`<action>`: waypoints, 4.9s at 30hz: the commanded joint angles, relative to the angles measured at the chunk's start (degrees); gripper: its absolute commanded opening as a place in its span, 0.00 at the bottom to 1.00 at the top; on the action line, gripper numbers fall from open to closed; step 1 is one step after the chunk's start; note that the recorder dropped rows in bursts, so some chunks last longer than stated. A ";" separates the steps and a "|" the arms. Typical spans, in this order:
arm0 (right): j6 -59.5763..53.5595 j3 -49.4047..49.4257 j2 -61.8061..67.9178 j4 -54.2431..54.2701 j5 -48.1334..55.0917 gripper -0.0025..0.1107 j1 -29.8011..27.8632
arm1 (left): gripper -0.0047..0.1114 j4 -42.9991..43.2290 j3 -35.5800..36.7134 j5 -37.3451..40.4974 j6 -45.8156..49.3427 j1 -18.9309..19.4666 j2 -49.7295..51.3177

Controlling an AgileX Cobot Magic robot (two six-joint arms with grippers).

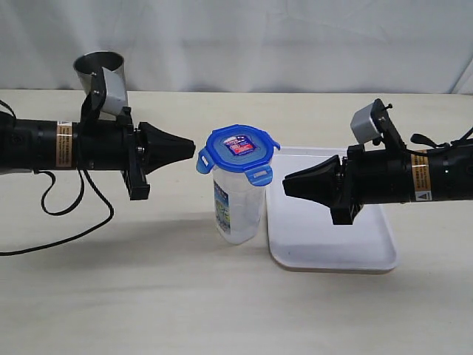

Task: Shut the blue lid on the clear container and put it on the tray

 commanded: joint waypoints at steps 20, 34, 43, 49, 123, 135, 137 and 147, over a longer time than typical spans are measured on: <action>-0.40 -0.26 -0.02 -0.48 -0.14 0.06 0.11 | 0.04 3.58 0.02 -5.28 -0.99 -0.07 -0.45; -0.80 -0.26 -0.02 -0.47 -0.14 0.06 0.11 | 0.04 4.02 0.02 -4.15 -1.41 -0.07 -0.45; 0.17 -0.26 -2.46 -1.46 5.59 0.06 0.11 | 0.04 3.92 0.02 -1.05 -1.41 -0.07 -0.45; 3.01 -0.11 -6.90 -4.59 7.52 0.06 0.11 | 0.04 -2.60 1.94 2.92 1.73 0.80 -0.61; -2.86 1.11 2.95 19.24 11.74 0.06 0.11 | 0.90 -26.99 2.73 -6.65 31.01 -12.80 17.48; -3.50 1.11 2.95 20.70 11.88 0.06 0.11 | 0.90 -26.62 -2.60 -7.42 29.30 -13.37 21.53; -3.70 1.11 2.95 20.70 11.88 0.06 0.11 | 0.90 -26.76 -2.60 -9.19 29.41 -13.37 21.53; -3.68 1.11 2.95 20.31 12.21 0.06 0.11 | 0.90 -28.16 -4.62 -9.38 29.38 -13.37 21.75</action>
